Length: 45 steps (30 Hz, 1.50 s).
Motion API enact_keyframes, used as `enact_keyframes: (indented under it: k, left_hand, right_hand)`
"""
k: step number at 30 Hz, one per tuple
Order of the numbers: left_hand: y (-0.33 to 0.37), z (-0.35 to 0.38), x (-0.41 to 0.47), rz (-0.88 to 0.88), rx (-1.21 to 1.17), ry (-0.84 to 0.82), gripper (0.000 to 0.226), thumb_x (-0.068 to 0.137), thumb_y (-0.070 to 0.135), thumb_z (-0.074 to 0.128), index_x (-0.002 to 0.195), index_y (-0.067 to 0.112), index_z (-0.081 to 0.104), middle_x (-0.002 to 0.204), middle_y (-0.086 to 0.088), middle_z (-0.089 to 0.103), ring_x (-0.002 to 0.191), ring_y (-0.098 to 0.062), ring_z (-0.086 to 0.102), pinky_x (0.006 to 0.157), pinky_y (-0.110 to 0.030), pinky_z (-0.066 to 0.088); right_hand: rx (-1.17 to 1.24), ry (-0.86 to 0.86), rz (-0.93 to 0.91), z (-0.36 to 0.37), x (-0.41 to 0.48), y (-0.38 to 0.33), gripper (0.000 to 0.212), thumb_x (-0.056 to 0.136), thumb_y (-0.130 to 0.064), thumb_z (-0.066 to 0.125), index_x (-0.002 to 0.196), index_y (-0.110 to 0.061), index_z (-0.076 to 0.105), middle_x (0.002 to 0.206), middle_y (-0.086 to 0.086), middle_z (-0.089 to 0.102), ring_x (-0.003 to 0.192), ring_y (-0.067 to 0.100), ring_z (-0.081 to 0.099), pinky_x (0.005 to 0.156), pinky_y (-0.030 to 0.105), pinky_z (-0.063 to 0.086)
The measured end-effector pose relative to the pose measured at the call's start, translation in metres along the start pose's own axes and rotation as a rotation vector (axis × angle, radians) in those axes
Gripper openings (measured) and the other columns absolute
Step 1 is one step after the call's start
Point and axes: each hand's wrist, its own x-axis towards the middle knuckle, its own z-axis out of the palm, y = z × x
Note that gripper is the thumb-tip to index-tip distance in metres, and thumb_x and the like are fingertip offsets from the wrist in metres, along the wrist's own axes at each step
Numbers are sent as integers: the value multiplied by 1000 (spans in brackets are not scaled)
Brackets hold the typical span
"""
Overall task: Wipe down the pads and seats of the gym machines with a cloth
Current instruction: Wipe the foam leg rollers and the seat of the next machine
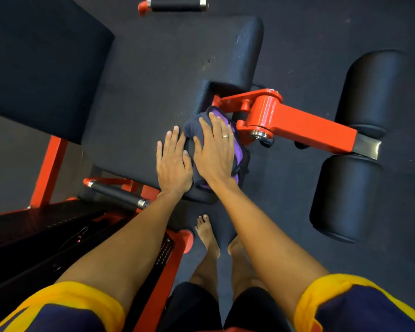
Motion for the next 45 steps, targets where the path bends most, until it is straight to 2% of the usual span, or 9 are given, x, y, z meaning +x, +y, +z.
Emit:
enact_keyframes:
  k: [8,14,16,19,21,33,38,40,45]
  left_hand:
    - [-2,-8,17,231,94,-135,65,92,20,34,155,6,34,165,-9,26,153,-26,21,125,-46,17]
    - [-1,-5,16,259,54,-127,67,91,17,35,156,5,30,166,-9,23,155,-24,15,127,-47,12]
    - [-1,-6,16,255,32,-113,66,91,16,35,156,5,30,166,-9,24,155,-24,16,127,-47,12]
    - [-2,-3,18,246,8,-113,64,93,15,35,156,4,31,165,-10,25,155,-23,17,127,-44,11]
    - [-3,-3,18,244,-3,-100,62,94,15,36,155,4,32,165,-10,26,155,-23,18,127,-43,10]
    - [0,-5,15,247,4,-111,65,91,13,38,156,6,31,165,-8,27,155,-23,18,127,-46,13]
    - [0,-5,17,247,1,-113,65,92,14,36,156,6,31,165,-8,27,155,-23,18,127,-46,13]
    - [1,-5,17,246,6,-116,65,92,15,35,156,6,31,165,-9,27,155,-23,18,127,-45,12]
    - [-1,-7,16,244,17,-122,66,92,16,35,156,7,31,165,-8,27,155,-23,18,127,-45,12]
  right_hand:
    - [526,-3,417,-6,-74,5,60,101,-48,49,157,-31,33,166,-2,23,153,16,22,121,44,31]
    - [896,-112,1124,5,-28,47,66,103,-59,44,151,-14,45,151,13,51,141,33,45,116,41,35]
    - [808,-105,1064,3,-29,38,64,103,-57,43,153,-17,42,154,11,47,142,33,44,116,42,34]
    - [422,56,479,-1,-53,1,57,102,-50,47,153,-26,43,161,9,36,150,27,31,120,41,26]
    - [398,75,354,4,-55,0,55,101,-51,48,151,-27,45,162,9,32,151,26,26,122,45,29]
    - [859,-30,1107,0,-17,32,54,104,-56,42,150,-29,42,146,9,56,134,36,51,111,45,39]
    - [525,59,431,-3,-52,17,59,102,-45,50,156,-26,35,163,4,31,147,26,33,113,38,32]
    - [567,36,401,1,-61,24,59,102,-45,51,157,-33,34,164,-1,28,149,21,30,114,37,31]
    - [797,-127,1042,3,-46,37,66,104,-59,39,158,-21,33,157,10,45,143,33,42,117,43,32]
